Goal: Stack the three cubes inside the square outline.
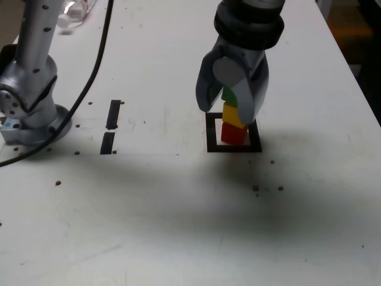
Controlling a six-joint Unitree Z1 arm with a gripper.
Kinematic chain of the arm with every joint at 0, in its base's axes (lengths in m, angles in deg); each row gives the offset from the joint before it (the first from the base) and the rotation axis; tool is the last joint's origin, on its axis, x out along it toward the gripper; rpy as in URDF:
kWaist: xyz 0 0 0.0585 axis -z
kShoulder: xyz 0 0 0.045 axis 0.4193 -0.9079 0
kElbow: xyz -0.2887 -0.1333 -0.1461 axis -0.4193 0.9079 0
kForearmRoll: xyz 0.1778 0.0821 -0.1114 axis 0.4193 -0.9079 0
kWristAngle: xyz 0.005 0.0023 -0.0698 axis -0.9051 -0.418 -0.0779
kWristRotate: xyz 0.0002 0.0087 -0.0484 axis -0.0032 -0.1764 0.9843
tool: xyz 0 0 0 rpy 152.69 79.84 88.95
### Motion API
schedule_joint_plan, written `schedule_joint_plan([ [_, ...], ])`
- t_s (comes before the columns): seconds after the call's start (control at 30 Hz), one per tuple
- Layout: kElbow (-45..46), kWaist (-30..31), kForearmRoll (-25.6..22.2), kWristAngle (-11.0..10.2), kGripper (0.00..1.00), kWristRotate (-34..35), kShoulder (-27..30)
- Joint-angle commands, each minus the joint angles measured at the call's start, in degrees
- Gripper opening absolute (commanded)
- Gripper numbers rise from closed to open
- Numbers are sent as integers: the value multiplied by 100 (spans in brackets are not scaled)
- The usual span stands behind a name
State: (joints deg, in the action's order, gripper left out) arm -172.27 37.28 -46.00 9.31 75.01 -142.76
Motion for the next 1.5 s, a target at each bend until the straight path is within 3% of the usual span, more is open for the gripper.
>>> schedule_joint_plan([
  [0.0,32,-9,6,21,63,-10,26],
  [0.33,152,-7,5,43,72,-10,84],
  [0.53,229,31,-91,68,83,36,306],
  [0.83,455,216,-190,14,99,354,1037],
  [1.1,1100,272,-149,-45,100,681,1799],
  [1.2,1488,272,6,-42,100,857,2073],
  [1.47,3170,268,1246,55,100,1674,2718],
])
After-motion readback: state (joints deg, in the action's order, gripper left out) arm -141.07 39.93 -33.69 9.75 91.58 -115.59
